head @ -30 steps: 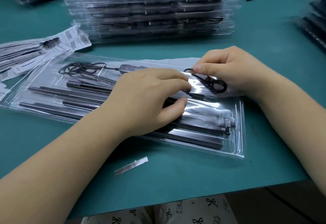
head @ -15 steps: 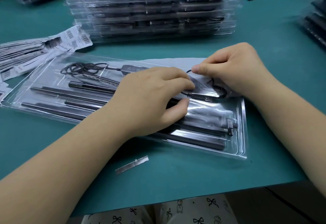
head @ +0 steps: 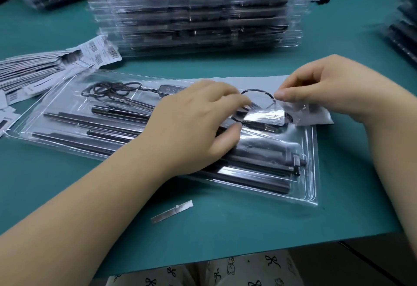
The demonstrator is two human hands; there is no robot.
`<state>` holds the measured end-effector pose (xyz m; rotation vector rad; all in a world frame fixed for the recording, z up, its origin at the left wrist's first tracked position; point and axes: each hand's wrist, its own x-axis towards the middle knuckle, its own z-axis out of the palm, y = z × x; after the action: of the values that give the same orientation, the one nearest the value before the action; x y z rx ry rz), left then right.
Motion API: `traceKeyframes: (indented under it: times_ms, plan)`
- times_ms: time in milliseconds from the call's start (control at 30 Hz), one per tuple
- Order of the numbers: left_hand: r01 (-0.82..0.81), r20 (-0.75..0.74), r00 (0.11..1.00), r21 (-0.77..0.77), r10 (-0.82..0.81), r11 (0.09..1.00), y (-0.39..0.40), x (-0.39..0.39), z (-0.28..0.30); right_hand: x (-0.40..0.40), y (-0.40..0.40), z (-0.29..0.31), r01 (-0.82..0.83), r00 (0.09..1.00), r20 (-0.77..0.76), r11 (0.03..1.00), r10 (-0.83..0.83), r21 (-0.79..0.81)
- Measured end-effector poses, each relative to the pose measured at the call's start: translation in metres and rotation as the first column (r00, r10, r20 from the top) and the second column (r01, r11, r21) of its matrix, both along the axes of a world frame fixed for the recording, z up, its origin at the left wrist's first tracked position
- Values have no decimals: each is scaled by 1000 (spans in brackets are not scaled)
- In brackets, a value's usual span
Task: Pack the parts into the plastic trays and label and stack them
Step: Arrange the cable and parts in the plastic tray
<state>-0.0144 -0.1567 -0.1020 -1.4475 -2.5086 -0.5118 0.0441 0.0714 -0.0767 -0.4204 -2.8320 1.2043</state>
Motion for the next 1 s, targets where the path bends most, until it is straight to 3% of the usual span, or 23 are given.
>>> traceKeyframes:
  times_ms: [167, 300, 467, 667, 800, 833, 900, 933, 1000]
  plan:
    - [-77, 211, 970, -186, 117, 980, 10, -17, 0, 1, -3, -7, -81, 985, -150, 995, 88, 53]
    - [-169, 250, 941, -232, 226, 958, 26, -21, 1, -2, -1, -18, -127, 988, -117, 962, 101, -240]
    - [-216, 187, 955, -98, 231, 971, 27, -13, -3, -4, -5, -24, -211, 968, -223, 866, 119, -454]
    - [-111, 108, 988, -34, 114, 993, 27, -12, -2, -5, -5, -26, -242, 961, -214, 911, 177, -333]
    - [-133, 85, 988, -5, 133, 991, 26, -12, -2, -5, -12, -25, -181, 949, -301, 941, 91, -287]
    - [-131, 77, 988, 10, 130, 991, 26, -12, -2, -6, -11, -24, -153, 958, -285, 918, 46, -366]
    - [-132, 67, 989, 19, 130, 991, 24, -11, -1, -7, -6, -21, -108, 989, -146, 775, 20, -623]
    - [-135, 66, 989, 13, 133, 991, 24, -10, -1, -7, -4, -19, -87, 996, -83, 720, 40, -689]
    - [-139, 68, 988, -3, 139, 990, 25, -10, 0, -9, -2, -17, -59, 998, -19, 720, 63, -692]
